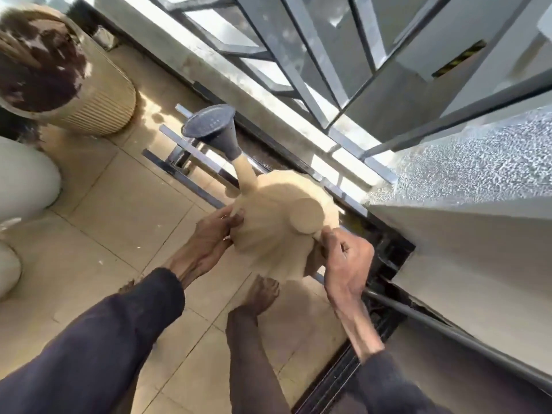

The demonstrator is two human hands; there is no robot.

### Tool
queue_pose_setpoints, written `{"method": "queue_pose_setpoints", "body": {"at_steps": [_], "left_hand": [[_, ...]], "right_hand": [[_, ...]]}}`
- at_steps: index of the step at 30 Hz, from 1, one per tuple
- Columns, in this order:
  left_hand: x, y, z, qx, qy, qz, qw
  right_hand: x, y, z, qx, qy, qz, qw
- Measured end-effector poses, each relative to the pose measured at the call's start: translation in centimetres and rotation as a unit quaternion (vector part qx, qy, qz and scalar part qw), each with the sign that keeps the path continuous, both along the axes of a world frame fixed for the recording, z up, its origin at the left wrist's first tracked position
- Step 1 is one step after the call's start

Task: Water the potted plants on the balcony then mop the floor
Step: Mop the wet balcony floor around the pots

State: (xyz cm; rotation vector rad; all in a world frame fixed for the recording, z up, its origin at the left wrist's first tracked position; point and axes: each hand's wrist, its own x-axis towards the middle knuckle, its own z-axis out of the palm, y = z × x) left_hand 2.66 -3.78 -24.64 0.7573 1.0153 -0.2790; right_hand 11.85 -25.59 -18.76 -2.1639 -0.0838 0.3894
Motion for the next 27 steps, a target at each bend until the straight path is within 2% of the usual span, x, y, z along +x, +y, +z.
{"method": "queue_pose_setpoints", "body": {"at_steps": [5,9,15,21,27], "left_hand": [[3.2,0.4,-2.7,0.017,0.004,0.025,1.000],[4.2,0.3,-4.7,0.023,-0.028,0.003,0.999],[4.9,-0.4,-6.7,0.040,-0.015,0.017,0.999],[5.0,-0.8,-5.2,0.183,0.027,-0.024,0.982],[3.0,-1.7,-1.0,0.181,0.011,0.005,0.983]], "right_hand": [[3.2,0.3,-3.0,0.034,-0.004,0.015,0.999],[4.3,-0.4,-5.0,0.054,0.006,0.033,0.998],[4.9,-1.2,-6.6,0.029,0.007,0.072,0.997],[3.5,-2.0,-5.5,0.002,0.099,0.144,0.985],[2.3,-1.7,-3.8,-0.079,0.100,0.138,0.982]]}}
